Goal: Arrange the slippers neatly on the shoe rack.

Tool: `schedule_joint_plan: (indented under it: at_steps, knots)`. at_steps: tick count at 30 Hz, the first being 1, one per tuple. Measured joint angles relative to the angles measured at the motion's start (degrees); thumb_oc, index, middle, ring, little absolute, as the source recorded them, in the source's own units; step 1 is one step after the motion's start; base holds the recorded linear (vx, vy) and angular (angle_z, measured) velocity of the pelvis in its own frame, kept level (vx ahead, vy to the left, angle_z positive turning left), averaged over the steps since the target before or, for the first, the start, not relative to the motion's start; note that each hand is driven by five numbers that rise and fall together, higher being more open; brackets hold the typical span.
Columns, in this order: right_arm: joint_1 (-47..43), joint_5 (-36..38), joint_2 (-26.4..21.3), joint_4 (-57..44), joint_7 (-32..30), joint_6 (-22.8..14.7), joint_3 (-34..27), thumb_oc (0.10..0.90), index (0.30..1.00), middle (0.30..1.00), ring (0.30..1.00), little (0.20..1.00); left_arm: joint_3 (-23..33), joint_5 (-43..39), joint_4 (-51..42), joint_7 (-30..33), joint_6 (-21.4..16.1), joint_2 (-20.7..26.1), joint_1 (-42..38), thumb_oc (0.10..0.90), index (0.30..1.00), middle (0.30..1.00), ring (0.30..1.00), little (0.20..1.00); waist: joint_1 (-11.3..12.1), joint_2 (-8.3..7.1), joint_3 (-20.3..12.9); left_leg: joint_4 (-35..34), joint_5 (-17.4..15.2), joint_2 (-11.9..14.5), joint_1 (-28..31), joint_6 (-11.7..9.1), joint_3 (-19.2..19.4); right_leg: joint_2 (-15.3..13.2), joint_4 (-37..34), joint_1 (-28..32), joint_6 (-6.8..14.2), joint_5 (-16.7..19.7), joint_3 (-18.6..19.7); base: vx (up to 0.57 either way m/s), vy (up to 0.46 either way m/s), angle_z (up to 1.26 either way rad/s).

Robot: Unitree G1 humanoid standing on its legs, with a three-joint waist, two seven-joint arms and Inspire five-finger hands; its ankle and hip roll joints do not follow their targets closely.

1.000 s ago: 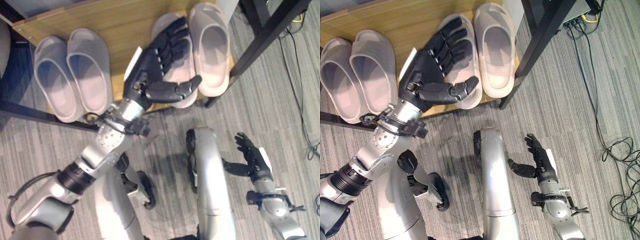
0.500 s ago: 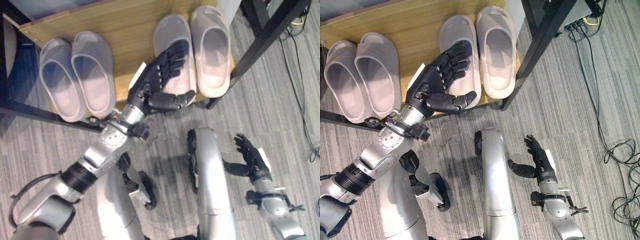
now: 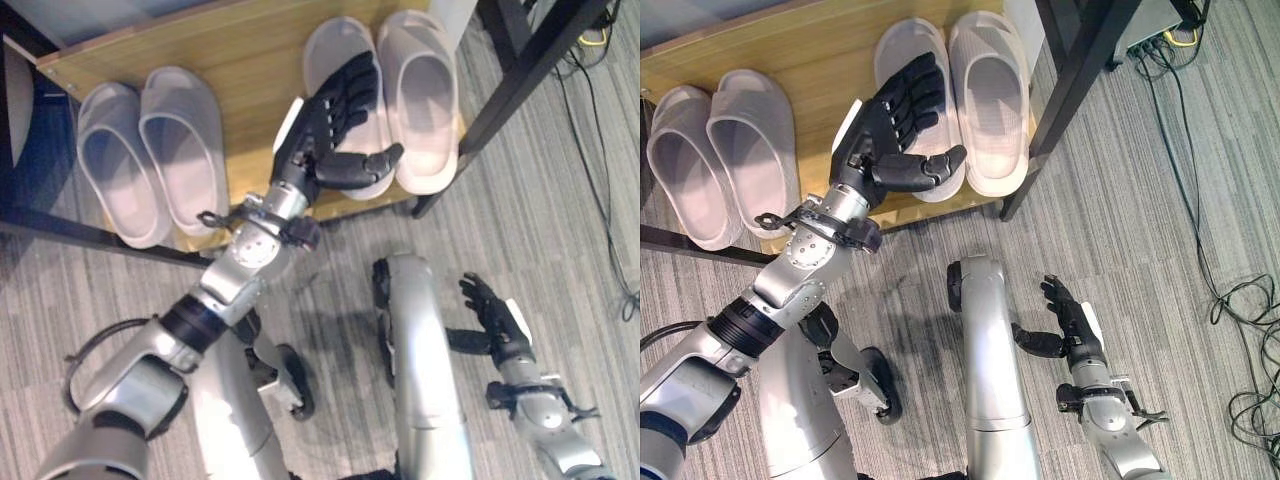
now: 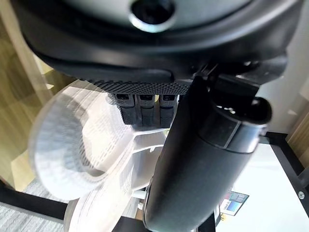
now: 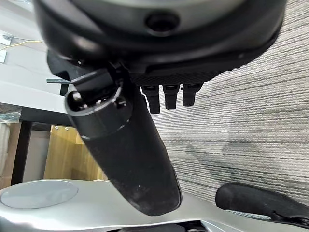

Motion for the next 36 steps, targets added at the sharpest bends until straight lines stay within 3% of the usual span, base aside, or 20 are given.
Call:
schedule_joint_plan:
  at_steps: [7,14,18,24,27,29,30,32,33,36]
  knots:
    - [0.43,-0.13,0.01,0.0,0.29,-0.01,-0.02,0.8,0.9,0.9,0.9,0.9,0.16,0.01,-4.3,0.21,0.03,1.92,0.23,0.8,0.9,0.9,0.9,0.9,0.2,-0.04,0.02,0.01,-0.03,-0.27,-0.17,-0.07,-0.01,-0.2,0.24,-0.05,0.29,-0.36,0.07,0.0,-0.005,0.02]
    - [0.68,-1.15,0.03,-0.36,0.65,0.09,-0.13,0.8,0.9,0.9,0.9,0.9,2.23,1.54,-16.93,-0.25,-0.48,7.5,3.69,0.8,0.9,0.9,0.9,0.9,0.5,-0.04,0.02,0.15,-0.06,-0.8,-0.21,-0.14,0.01,-0.48,0.5,-0.03,0.3,-0.4,0.21,0.0,0.0,0.0]
    - [1.03,-1.18,0.03,-0.6,0.75,0.14,-0.17,0.8,0.9,0.9,0.9,0.9,4.38,1.54,-22.59,-0.37,-1.0,10.03,8.65,0.8,0.9,0.9,0.9,0.9,0.65,-0.02,0.01,0.22,-0.03,-0.87,-0.19,-0.21,0.02,-0.57,0.76,-0.03,0.31,-0.41,0.3,0.0,0.0,0.0]
    - [1.9,-2.0,0.62,-0.82,0.45,0.23,-1.27,0.8,0.9,0.9,0.9,0.9,10.15,1.57,-28.92,-1.46,-1.45,10.15,19.56,0.8,0.9,0.9,0.9,0.9,2.78,0.08,-0.01,0.18,0.11,-0.95,-0.1,-0.42,0.01,-0.86,0.99,0.09,0.23,-0.44,0.38,0.02,-0.03,0.03]
    - [1.63,-3.56,2.29,-0.81,-0.36,0.31,-2.38,0.8,0.9,0.9,0.9,0.9,16.37,2.01,-30.02,-2.39,-1.79,5.86,28.37,0.8,0.9,0.9,0.9,0.9,3.6,0.18,-0.02,-1.18,0.22,-0.81,0.42,-0.93,0.15,-0.63,-0.32,0.36,0.12,-0.34,0.24,-0.08,-0.028,-0.07]
    - [0.41,-4.22,2.83,0.42,-1.46,1.3,-3.36,0.8,0.9,0.9,0.9,0.9,19.1,4.06,-27.33,-2.69,-1.49,3.82,32.0,0.8,0.9,0.9,0.9,0.9,6.26,0.61,0.01,-7.36,2.26,-0.76,0.93,-1.18,0.28,-0.42,-6.2,0.79,-1.55,1.19,-0.81,-0.18,-0.001,-0.13]
    - [-0.03,-5.22,2.8,0.33,-1.6,1.36,-3.97,0.8,0.9,0.9,0.9,0.9,20.44,4.54,-26.82,-2.7,-0.96,2.96,32.74,0.8,0.9,0.9,0.9,0.9,6.7,0.64,-0.01,-11.03,4.17,-0.77,0.83,-1.8,0.67,-0.41,-9.54,0.59,-1.1,2.73,-1.19,-0.22,0.004,-0.11]
    - [-3.08,-6.44,2.83,0.65,-2.1,1.45,-5.45,0.8,0.9,0.9,0.9,0.9,23.74,6.09,-25.47,-3.16,-0.97,-0.33,33.44,0.8,0.9,0.9,0.9,0.9,8.93,0.7,-0.03,-21.16,9.28,-0.94,0.88,-2.3,0.86,-0.56,-19.41,1.13,-2.76,7.2,-3.18,-0.23,0.001,-0.13]
    - [-4.74,-7.6,2.73,0.86,-2.42,1.41,-6.28,0.8,0.9,0.9,0.9,0.9,24.89,6.14,-25.12,-3.75,-0.98,-1.64,33.39,0.8,0.9,0.9,0.9,0.9,9.48,0.75,-0.02,-25.97,11.68,-1.06,0.86,-2.67,0.73,-0.6,-24.33,1.65,-3.08,9.21,-4.42,-0.13,0.006,-0.07]
    - [-9.76,-8.35,3.35,3.49,-3.02,1.3,-6.84,0.8,0.9,0.9,0.9,0.9,24.42,6.26,-22.84,-5.5,-0.76,-2.0,34.42,0.8,0.9,0.9,0.9,0.9,10.16,1.32,0.01,-32.39,14.13,-2.03,3.22,-3.15,-2.01,-1.66,-31.12,6.7,-4.16,10.51,-8.3,-0.11,0.011,0.1]
